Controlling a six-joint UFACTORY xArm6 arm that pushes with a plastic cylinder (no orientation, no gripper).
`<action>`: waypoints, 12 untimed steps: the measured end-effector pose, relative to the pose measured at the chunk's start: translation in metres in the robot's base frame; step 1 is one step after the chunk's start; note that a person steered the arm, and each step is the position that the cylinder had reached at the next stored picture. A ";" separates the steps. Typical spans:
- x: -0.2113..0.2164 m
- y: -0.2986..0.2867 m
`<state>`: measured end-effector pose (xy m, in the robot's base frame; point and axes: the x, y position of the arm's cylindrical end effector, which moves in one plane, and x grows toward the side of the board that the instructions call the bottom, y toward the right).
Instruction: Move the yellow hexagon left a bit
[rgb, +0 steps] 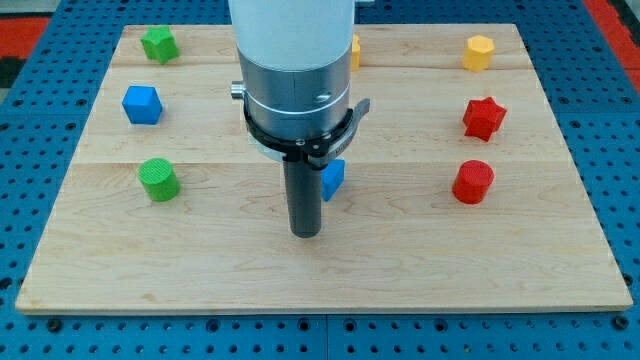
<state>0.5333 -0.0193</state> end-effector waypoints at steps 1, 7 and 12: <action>0.002 0.005; 0.004 0.072; -0.111 0.068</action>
<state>0.4228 0.0490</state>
